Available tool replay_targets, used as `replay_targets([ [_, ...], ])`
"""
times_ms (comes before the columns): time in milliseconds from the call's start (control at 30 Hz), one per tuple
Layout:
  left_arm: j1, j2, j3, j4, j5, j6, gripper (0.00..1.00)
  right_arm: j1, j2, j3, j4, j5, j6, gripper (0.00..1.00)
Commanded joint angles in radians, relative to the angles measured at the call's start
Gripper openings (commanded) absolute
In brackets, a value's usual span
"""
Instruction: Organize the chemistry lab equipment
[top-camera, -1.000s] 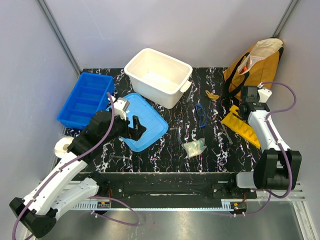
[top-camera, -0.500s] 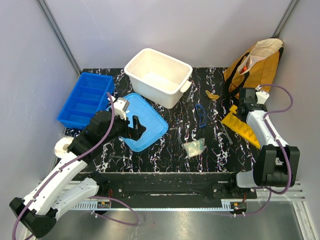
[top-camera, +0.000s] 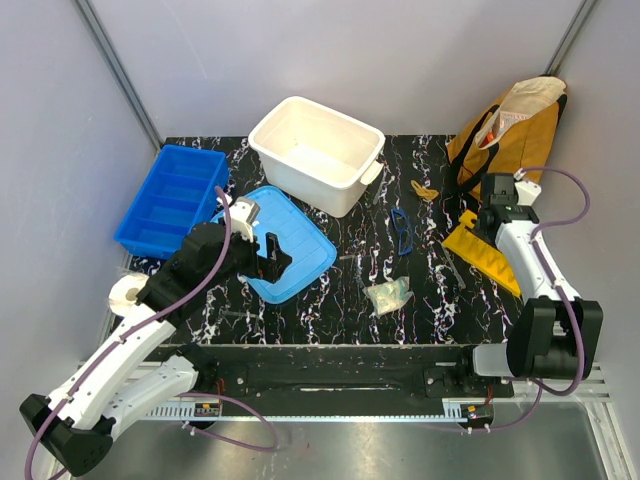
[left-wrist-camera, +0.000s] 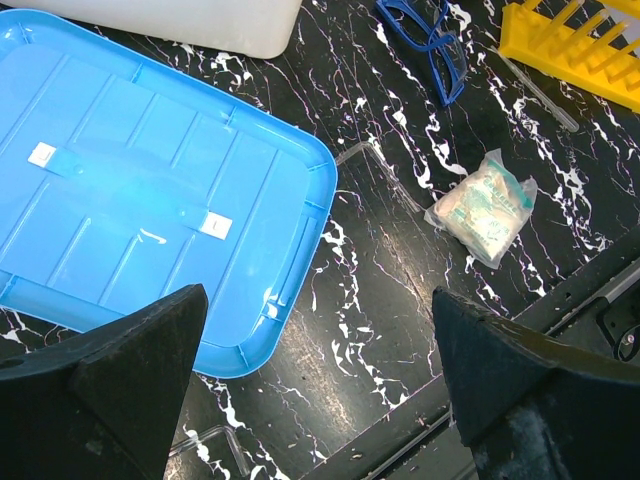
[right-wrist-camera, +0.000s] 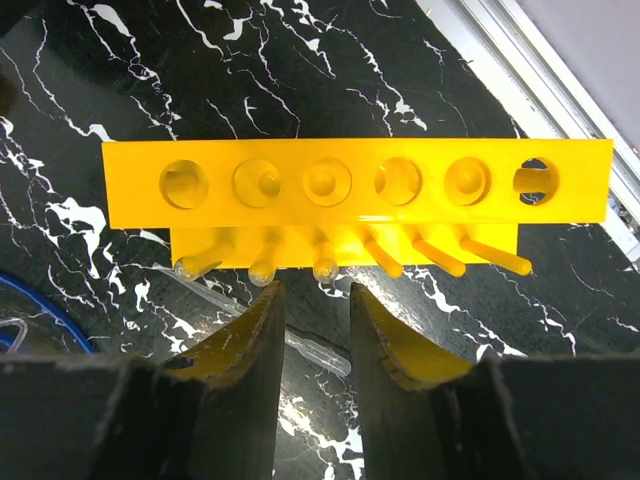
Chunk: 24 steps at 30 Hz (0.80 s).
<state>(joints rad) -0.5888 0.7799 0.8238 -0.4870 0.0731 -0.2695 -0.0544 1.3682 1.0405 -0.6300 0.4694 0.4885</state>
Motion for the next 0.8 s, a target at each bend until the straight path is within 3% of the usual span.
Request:
replay_targets([
  [0, -0.005, -0.016, 0.003, 0.013, -0.021, 0.007, 0.99, -0.004, -0.05, 0.084, -0.074, 0.023, 0.013, 0.38],
  [100, -0.003, -0.016, 0.001, 0.013, -0.024, 0.009, 0.99, -0.004, -0.063, 0.105, -0.102, -0.014, -0.004, 0.4],
  [467, -0.005, -0.001, 0.003, -0.002, -0.068, 0.013, 0.99, 0.017, -0.133, 0.147, -0.149, -0.451, -0.094, 0.41],
  [767, -0.005, 0.001, 0.006, 0.002, -0.114, 0.024, 0.98, 0.292, -0.176, -0.043, -0.108, -0.573, 0.126, 0.55],
])
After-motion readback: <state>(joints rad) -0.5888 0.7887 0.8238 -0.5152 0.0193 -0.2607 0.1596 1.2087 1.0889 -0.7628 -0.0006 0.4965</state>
